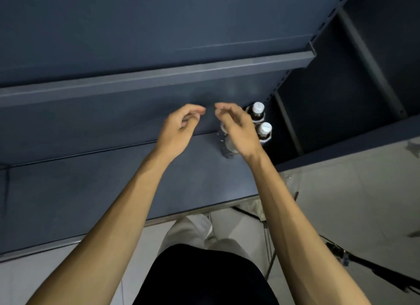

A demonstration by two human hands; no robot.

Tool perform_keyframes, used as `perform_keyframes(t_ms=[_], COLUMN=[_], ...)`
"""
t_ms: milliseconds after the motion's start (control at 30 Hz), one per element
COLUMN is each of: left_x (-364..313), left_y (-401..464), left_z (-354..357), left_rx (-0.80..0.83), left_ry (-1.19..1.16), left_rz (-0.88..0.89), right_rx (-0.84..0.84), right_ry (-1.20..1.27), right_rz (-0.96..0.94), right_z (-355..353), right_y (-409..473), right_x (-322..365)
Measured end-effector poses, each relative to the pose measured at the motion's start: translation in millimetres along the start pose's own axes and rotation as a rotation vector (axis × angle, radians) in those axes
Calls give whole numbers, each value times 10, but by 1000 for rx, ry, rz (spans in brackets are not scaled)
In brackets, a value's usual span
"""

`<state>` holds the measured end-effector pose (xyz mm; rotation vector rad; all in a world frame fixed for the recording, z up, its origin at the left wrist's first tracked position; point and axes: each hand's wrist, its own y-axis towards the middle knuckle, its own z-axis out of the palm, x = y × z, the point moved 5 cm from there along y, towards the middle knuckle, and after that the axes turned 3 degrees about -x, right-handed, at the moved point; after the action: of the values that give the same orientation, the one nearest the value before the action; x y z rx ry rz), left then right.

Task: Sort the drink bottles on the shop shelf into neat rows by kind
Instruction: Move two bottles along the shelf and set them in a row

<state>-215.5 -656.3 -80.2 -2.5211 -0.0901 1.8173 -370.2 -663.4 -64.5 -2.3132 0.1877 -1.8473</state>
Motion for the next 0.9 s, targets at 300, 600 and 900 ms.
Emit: perform_keyframes(t_ms=[300,600,900], left_x=[11,55,573], left_y=[-1114,-2894,-4291], left_z=[-1400,-2852,-3955], left_rx=[-228,-444,-651], left_ry=[47,187,139], left_rz=[14,-58,-197], right_rx=[290,573,824], right_ry=[135,86,-69], right_rz=[-34,-161,-167], right_z=[1339,2764,4144], right_y=[-861,-2226,-3152], right_x=[376,817,1001])
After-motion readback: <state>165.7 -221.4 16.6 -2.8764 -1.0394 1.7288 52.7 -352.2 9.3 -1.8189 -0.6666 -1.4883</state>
